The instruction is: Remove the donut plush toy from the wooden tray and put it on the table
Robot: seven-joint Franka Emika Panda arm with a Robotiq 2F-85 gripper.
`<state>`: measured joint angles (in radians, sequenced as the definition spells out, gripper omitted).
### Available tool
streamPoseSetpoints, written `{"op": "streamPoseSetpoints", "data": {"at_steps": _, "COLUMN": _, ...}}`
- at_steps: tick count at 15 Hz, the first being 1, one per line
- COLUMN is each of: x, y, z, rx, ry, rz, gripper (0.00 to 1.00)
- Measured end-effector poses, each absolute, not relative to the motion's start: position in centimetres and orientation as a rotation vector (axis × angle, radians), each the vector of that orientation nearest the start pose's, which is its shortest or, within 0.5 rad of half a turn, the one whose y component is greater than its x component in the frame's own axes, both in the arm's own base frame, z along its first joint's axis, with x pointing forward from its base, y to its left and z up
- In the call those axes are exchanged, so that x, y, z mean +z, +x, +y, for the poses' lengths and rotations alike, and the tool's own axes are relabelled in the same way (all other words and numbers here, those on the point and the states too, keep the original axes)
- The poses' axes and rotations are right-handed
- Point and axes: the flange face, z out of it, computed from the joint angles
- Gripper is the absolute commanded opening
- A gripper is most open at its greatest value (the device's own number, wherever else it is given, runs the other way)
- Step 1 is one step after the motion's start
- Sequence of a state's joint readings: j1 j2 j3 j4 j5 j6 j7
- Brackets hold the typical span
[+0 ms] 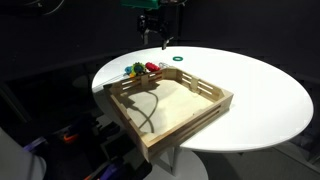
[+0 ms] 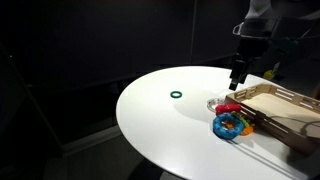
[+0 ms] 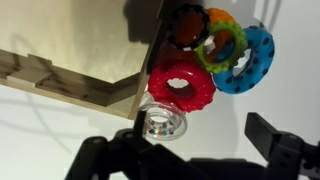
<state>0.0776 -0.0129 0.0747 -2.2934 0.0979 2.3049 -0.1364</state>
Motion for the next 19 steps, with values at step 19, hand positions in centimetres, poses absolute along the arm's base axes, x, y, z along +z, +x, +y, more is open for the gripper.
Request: {"op": "streamPoseSetpoints", "data": {"at_steps": 19, "x": 51.0, "y": 47.2, "z": 3.8, "rx": 0.04, "ry": -3.234, "rz": -0.067, "gripper": 1.0}}
